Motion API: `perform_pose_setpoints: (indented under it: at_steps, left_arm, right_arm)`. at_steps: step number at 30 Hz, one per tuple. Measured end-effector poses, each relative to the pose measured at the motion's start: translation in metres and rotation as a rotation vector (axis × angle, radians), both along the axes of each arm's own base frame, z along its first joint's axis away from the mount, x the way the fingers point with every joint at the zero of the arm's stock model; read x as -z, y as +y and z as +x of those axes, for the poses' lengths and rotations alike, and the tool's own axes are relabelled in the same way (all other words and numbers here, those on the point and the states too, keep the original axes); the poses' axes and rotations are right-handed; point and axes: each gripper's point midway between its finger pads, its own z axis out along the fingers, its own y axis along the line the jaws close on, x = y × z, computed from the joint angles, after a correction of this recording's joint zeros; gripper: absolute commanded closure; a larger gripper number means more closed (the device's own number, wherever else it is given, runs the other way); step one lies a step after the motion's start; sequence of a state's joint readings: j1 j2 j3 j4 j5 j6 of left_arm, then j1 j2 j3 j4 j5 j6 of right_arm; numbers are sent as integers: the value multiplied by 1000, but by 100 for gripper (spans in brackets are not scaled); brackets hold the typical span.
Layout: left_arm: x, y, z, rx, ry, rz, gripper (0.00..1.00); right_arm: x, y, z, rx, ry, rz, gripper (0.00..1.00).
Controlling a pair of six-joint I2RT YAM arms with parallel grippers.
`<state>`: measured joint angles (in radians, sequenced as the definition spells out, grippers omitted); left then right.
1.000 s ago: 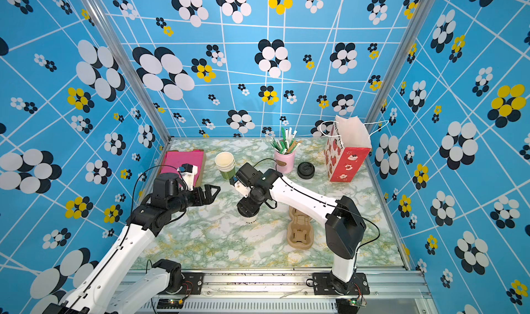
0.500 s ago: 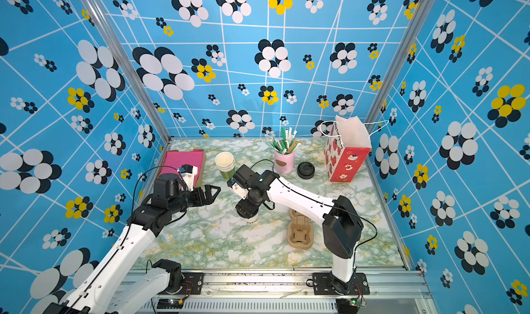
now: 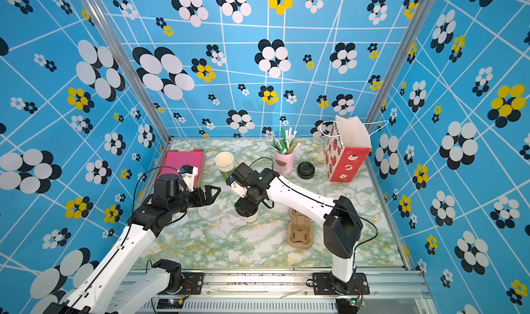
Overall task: Pack a coffee takeout order
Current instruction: Close the lid on the coffee cup.
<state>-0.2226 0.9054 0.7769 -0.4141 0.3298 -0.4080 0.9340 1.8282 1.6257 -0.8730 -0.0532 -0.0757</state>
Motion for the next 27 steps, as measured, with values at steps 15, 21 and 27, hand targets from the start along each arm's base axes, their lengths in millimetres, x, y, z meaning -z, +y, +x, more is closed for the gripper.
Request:
perform_pose_setpoints:
  at_steps: [15,21,27]
  left_arm:
    - [0,0,0,0,0,0,1]
    - [0,0,0,0,0,0,1]
    - [1,0,0,-1,3,-2,1]
  right_arm:
    - [6,-12,4,8,-26,-67,24]
    - [7,-11,4,8,-25,-68,23]
    - [7,-7,4,4,-22,-49,23]
